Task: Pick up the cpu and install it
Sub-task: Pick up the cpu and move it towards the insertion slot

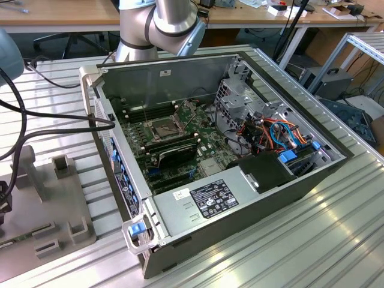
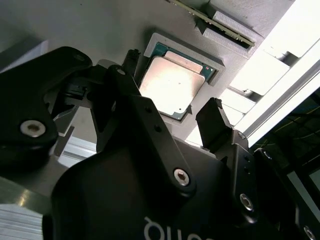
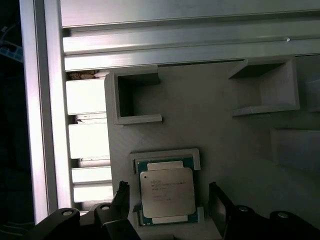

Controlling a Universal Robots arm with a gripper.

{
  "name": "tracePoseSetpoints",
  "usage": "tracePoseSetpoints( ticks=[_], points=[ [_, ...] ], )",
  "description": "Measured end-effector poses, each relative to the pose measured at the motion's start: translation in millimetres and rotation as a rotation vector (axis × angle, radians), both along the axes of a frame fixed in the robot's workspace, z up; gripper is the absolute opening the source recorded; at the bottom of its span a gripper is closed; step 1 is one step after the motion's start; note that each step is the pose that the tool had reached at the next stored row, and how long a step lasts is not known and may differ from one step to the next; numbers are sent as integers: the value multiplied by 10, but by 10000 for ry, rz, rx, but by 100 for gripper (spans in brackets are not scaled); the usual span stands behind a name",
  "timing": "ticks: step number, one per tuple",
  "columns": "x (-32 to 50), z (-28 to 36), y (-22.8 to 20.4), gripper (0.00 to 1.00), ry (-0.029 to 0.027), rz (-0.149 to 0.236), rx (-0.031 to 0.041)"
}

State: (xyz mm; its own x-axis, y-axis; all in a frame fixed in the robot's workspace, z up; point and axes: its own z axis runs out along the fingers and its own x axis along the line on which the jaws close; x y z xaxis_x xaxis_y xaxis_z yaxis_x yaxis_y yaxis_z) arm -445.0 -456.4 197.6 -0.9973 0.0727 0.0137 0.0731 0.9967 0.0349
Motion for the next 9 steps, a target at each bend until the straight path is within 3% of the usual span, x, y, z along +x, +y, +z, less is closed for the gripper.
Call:
tracePoseSetpoints(
  ticks=[9],
  points=[
    [5, -24, 0, 74, 1, 1, -4]
  ],
)
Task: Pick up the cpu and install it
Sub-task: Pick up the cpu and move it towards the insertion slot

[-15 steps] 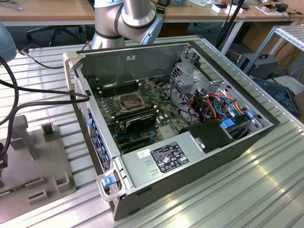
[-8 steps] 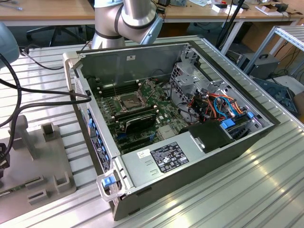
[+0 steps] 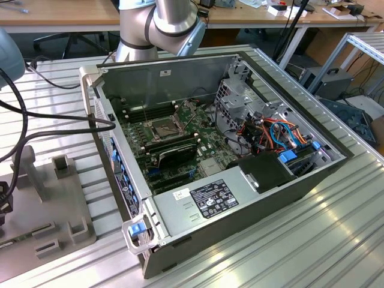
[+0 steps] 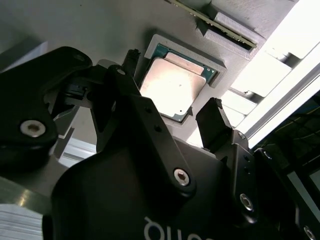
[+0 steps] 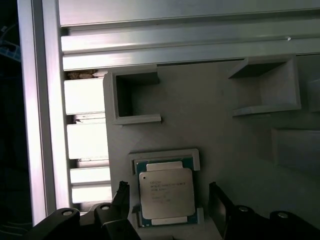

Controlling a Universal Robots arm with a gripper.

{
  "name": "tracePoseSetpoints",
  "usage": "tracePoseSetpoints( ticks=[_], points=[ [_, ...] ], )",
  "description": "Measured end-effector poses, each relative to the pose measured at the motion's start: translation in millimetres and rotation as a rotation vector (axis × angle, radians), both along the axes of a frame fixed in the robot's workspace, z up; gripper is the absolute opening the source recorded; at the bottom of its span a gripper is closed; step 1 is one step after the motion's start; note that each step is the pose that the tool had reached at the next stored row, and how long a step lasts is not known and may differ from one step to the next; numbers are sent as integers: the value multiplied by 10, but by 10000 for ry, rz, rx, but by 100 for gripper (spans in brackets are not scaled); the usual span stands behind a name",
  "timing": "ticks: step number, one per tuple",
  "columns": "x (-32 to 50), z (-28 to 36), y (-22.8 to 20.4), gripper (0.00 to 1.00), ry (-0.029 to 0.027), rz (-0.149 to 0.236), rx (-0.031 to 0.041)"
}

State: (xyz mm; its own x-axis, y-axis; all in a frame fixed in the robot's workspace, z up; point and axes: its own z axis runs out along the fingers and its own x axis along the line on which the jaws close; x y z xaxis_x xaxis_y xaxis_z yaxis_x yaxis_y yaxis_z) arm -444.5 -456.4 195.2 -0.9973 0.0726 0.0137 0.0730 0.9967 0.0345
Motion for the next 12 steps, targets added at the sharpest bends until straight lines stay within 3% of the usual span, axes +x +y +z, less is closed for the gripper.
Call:
tracePoseSetpoints(
  ticks=[7, 12],
  points=[
    [1, -20, 39, 74, -1, 135, -2],
    [0, -34, 41, 74, 1, 344, -2]
  ],
)
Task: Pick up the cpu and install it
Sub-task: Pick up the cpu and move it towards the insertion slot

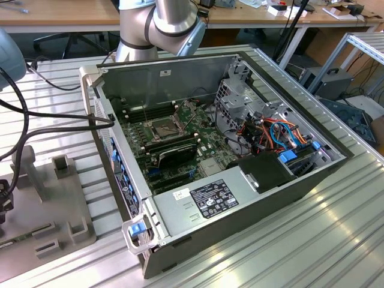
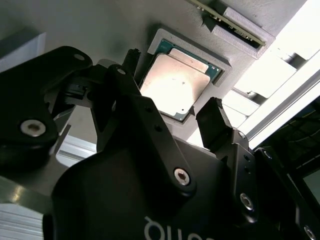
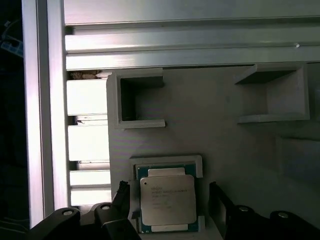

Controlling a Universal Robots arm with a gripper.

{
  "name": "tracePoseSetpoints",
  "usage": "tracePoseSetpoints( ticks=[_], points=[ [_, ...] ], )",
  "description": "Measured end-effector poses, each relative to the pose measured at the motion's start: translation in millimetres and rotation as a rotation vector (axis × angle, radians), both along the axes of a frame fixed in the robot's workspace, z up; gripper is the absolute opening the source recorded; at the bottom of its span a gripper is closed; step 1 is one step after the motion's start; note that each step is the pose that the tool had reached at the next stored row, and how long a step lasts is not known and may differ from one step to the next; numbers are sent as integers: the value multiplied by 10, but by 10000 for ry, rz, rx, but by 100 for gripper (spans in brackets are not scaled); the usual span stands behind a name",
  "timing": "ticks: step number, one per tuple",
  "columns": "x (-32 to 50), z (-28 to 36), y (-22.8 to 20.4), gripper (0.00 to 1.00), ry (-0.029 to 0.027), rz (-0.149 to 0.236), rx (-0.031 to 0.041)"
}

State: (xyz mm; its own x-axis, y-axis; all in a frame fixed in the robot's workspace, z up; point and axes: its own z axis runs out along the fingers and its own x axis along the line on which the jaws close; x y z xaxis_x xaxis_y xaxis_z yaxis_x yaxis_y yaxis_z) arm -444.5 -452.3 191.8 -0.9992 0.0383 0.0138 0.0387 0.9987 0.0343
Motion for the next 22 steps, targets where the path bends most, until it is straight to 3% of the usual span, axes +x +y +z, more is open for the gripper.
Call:
tracePoseSetpoints(
  ticks=[19, 22],
  points=[
    [-5, -16, 1, 74, 0, 188, 0],
    [-5, -16, 1, 65, 0, 189, 0]
  ],
)
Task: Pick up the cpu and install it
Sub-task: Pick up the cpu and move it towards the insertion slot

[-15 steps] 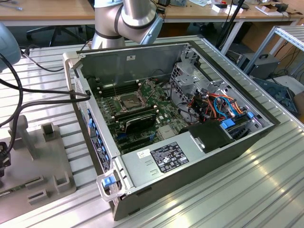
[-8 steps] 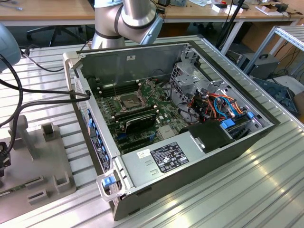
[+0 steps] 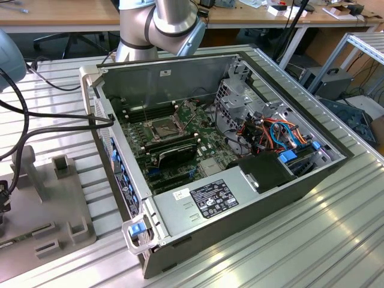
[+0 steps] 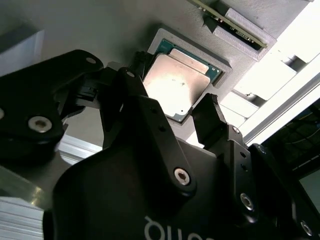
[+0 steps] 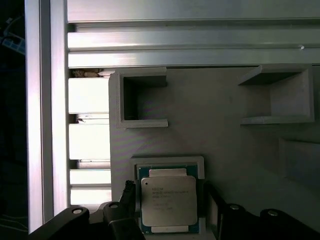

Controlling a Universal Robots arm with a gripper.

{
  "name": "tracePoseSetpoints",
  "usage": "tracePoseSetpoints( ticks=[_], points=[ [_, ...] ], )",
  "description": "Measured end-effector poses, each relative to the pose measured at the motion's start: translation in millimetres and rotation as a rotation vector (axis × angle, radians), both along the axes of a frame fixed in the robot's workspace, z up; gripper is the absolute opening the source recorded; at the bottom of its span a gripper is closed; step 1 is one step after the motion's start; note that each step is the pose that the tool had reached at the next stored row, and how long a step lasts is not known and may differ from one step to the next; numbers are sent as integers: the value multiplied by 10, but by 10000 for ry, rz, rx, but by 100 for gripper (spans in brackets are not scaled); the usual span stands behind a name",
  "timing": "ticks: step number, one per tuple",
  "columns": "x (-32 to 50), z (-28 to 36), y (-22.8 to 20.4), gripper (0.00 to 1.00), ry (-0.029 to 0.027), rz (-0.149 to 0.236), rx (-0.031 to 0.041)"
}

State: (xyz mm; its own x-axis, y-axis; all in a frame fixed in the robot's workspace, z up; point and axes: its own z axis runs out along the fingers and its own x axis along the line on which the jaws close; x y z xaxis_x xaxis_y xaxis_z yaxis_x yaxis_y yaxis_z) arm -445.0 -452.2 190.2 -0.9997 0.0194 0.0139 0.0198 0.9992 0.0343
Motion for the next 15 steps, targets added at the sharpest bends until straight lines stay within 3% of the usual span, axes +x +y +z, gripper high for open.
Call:
tracePoseSetpoints(
  ticks=[15],
  points=[
    [0, 9, 0, 65, -1, 1, 1]
  ],
)
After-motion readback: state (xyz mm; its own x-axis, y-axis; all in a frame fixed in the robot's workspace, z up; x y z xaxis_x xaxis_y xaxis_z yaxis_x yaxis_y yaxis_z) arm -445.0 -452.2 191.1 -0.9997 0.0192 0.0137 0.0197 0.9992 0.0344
